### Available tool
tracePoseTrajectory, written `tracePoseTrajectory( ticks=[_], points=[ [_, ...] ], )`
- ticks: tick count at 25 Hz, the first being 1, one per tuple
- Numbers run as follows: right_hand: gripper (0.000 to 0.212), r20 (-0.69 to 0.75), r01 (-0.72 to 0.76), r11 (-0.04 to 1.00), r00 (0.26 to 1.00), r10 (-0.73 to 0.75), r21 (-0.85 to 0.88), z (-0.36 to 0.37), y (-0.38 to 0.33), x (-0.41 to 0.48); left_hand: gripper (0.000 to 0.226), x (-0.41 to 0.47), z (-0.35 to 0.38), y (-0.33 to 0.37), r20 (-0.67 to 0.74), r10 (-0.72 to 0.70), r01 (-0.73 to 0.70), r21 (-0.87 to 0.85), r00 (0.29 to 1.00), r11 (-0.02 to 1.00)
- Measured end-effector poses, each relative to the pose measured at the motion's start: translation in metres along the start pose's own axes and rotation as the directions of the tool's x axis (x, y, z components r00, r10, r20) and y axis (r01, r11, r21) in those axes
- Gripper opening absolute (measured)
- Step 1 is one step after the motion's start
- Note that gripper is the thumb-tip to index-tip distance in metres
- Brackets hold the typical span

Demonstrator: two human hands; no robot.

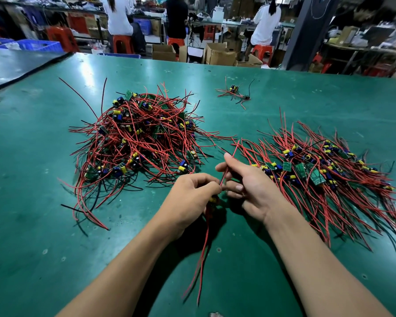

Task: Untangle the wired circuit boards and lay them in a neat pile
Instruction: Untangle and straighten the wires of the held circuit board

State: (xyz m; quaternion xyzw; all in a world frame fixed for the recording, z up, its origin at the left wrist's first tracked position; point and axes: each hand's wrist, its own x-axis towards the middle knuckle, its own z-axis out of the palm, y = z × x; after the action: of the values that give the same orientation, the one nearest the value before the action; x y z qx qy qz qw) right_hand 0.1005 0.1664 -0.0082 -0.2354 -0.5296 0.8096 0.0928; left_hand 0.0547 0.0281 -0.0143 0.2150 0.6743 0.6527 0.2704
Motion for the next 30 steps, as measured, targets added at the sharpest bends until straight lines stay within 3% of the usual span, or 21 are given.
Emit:
tracePoseTrajectory(
  ticks=[3, 6, 13, 20, 24, 28, 30],
  points=[
    [0.027, 0.107, 0.001, 0.985, 0.994, 0.017, -0.172, 0.003, 0.008, -0.007, 0.017, 0.003, -0.002, 0.002, -0.074, -0.011, 0.001, -0.140, 0.997, 0.990],
    [0.021, 0.095, 0.024, 0.970, 0.995, -0.001, -0.242, 0.004, 0.010, -0.008, 0.017, 0.002, -0.003, 0.002, -0.096, -0.007, -0.007, -0.141, 0.995, 0.990],
    [0.027, -0.084, 0.075, 0.997, 0.994, -0.076, -0.025, -0.007, 0.003, 0.006, 0.015, -0.003, -0.004, 0.002, 0.041, 0.041, -0.042, 0.017, 0.998, 0.999],
    [0.039, -0.080, 0.049, 0.965, 0.996, -0.029, 0.258, -0.011, -0.006, 0.011, 0.018, -0.004, -0.005, 0.003, 0.128, 0.044, -0.049, 0.038, 0.991, 0.998],
    [0.030, -0.029, 0.077, 0.993, 0.997, -0.075, 0.088, -0.012, -0.003, 0.009, 0.017, -0.004, -0.004, 0.002, 0.102, 0.004, -0.001, -0.024, 0.995, 1.000],
    [0.020, 0.115, 0.067, 0.989, 0.992, -0.052, -0.133, -0.012, 0.005, 0.004, 0.018, -0.001, -0.004, 0.002, 0.013, -0.004, 0.006, -0.088, 1.000, 0.996],
    [0.020, 0.078, 0.069, 0.988, 0.995, -0.058, -0.138, -0.012, 0.005, 0.005, 0.017, -0.001, -0.006, 0.002, 0.029, 0.008, -0.006, -0.068, 1.000, 0.998]
  ],
)
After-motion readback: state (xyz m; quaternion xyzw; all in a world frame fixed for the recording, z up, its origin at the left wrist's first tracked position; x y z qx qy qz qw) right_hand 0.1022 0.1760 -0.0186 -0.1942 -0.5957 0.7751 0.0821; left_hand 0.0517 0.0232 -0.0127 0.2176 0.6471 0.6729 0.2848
